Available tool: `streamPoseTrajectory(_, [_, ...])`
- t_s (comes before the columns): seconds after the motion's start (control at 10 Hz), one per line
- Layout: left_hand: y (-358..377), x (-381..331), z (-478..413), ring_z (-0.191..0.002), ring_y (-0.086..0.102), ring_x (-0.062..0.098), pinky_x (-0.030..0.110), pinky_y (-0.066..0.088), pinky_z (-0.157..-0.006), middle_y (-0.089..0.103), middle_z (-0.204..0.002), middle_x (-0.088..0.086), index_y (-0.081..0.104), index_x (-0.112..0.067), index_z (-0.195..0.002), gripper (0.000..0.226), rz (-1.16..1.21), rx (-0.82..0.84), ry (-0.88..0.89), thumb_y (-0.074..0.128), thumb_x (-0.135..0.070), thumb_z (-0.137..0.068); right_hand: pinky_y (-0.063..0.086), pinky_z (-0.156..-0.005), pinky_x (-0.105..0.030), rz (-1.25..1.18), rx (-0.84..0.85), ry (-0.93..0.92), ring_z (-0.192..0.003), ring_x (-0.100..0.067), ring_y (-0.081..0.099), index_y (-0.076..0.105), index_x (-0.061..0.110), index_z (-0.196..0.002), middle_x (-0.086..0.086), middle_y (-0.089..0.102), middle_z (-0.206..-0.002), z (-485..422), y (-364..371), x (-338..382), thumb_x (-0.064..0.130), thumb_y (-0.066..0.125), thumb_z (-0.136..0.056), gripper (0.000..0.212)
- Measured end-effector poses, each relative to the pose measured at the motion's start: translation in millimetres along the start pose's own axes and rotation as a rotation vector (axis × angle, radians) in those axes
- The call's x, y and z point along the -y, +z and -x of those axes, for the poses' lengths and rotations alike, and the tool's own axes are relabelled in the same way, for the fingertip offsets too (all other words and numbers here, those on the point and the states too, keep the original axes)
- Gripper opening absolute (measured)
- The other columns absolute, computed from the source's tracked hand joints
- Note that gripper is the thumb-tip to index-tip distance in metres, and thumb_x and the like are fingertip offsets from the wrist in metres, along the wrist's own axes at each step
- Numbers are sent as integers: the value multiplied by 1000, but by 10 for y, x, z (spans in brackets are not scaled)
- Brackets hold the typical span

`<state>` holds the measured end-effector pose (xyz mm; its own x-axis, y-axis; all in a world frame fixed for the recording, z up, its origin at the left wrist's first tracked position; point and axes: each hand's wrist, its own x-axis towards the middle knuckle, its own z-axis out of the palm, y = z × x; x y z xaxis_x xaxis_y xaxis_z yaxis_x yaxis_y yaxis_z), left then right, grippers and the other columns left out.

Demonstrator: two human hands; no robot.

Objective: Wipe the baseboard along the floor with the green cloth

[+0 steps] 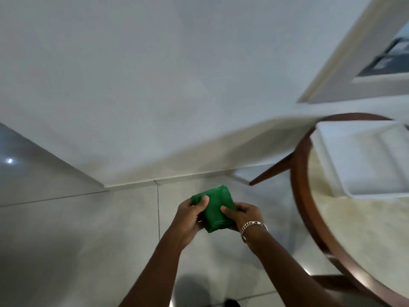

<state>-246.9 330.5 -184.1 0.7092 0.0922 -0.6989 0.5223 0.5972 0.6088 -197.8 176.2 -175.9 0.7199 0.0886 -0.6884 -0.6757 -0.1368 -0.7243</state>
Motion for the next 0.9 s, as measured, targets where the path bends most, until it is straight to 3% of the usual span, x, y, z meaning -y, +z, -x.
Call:
streamPoseTrajectory(0.1, [590,-327,607,-101,69,39,49,61,-78,70,-111,21,60,-2,-118,35,-228,-13,-31,69,-1,-84,62,-60,-32,4,-46,4,-73,-34,70,65,-10,-99,-26,71,-88,591,-448,495,0,78,-74,30])
streamPoseTrajectory(0.2, [1200,-502,844,-95,71,32,50,61,-81,72,-106,15,60,-3,-117,41,-427,-96,22,73,1,-78,59,-48,-24,-29,-81,18,-65,-25,69,66,-7,-96,-18,71,-80,934,-912,866,2,79,-73,28])
streamPoseTrajectory(0.4, [2604,-503,667,-81,73,23,45,60,-79,77,-87,5,68,-22,-87,24,-661,-188,267,81,-23,-65,60,-52,-25,-174,-150,-39,-60,-24,71,69,-7,-86,-20,72,-73,852,-2094,1498,-4,71,-78,8])
streamPoseTrajectory(0.5, [3315,-353,266,-78,73,23,44,62,-75,76,-82,5,70,-22,-80,23,-683,-132,249,82,-31,-62,62,-57,-28,-126,-248,-81,-63,-27,70,71,-3,-84,-20,71,-74,412,-2796,1668,-4,73,-75,9])
streamPoseTrajectory(0.6, [3880,-117,-249,-84,72,22,35,59,-75,76,-92,6,70,-13,-99,29,-697,-137,234,78,-23,-73,63,-71,-40,52,-382,-96,-69,-28,72,75,7,-84,-13,75,-73,-190,-3288,1684,13,81,-68,18])
streamPoseTrajectory(0.7, [4213,99,-609,-93,68,22,24,50,-70,72,-107,7,59,-15,-124,43,-720,-146,185,69,-13,-81,60,-78,-43,214,-454,-82,-74,-25,72,76,16,-88,-5,76,-76,-681,-3555,1602,23,80,-69,21])
streamPoseTrajectory(0.8, [4353,262,-811,-112,61,25,29,49,-85,63,-124,7,45,-18,-138,56,-788,-90,105,62,-10,-86,58,-82,-43,326,-438,-57,-80,-26,71,75,18,-97,-5,77,-84,-994,-3726,1496,24,76,-72,25])
streamPoseTrajectory(0.9, [4429,253,-800,-109,60,21,24,48,-79,63,-125,6,49,-14,-133,49,-704,-102,60,63,-10,-86,55,-90,-41,392,-391,6,-95,-25,69,68,18,-115,-8,75,-105,-993,-3777,1451,14,74,-75,41])
